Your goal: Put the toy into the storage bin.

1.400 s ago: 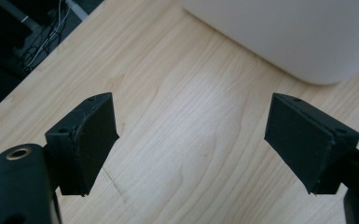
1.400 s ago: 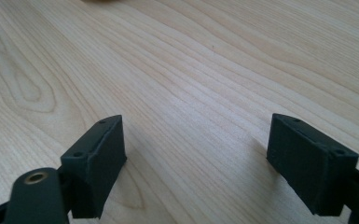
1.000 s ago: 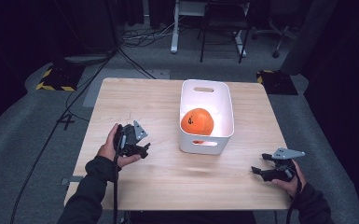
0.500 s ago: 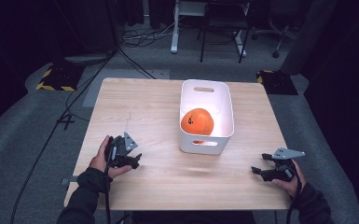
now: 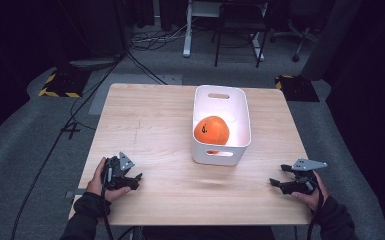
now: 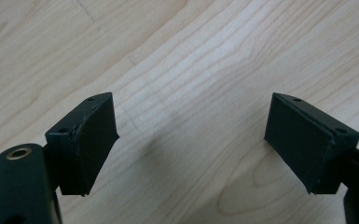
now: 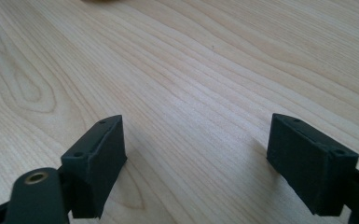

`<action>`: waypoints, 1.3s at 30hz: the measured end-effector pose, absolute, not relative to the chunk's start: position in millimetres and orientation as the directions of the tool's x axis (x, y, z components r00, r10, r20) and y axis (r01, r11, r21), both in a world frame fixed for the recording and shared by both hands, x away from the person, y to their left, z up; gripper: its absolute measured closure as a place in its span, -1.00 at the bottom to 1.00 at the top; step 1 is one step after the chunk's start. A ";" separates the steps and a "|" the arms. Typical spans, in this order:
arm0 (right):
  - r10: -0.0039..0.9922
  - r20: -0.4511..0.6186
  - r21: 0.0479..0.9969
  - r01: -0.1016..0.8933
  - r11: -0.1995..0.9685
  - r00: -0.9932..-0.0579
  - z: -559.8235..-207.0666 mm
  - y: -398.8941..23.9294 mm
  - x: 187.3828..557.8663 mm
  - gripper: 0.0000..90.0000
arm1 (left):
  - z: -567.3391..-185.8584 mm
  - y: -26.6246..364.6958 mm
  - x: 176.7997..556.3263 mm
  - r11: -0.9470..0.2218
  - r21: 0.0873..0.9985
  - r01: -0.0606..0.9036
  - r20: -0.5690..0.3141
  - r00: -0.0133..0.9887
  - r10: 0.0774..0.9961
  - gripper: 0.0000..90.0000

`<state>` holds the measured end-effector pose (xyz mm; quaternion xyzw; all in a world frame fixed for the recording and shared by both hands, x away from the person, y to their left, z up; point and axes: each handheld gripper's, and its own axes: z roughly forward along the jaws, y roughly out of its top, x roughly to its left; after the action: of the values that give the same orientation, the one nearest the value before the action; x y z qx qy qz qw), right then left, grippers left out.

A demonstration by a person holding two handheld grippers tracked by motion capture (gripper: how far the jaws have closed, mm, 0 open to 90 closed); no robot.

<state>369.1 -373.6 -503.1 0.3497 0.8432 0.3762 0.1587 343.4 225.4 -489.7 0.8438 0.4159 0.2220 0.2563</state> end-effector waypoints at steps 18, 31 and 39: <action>0.711 -0.007 0.744 0.471 0.474 -0.703 -503.1 -374.4 367.1 -0.57 | -502.8 257.9 327.9 -0.337 0.683 0.649 -0.023 0.479 0.878 -0.65; 0.714 -0.008 0.745 0.472 0.471 -0.700 -503.2 -374.0 366.9 -0.58 | -503.0 257.9 328.0 -0.335 0.684 0.648 -0.024 0.479 0.877 -0.66; 0.712 -0.006 0.746 0.471 0.471 -0.702 -503.2 -374.6 367.3 -0.57 | -502.9 257.6 328.5 -0.336 0.682 0.649 -0.024 0.479 0.877 -0.66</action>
<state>367.3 -374.6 -503.2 0.3511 0.8424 0.3760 0.1605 328.5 257.6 -502.9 0.7977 0.4785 0.1775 0.3212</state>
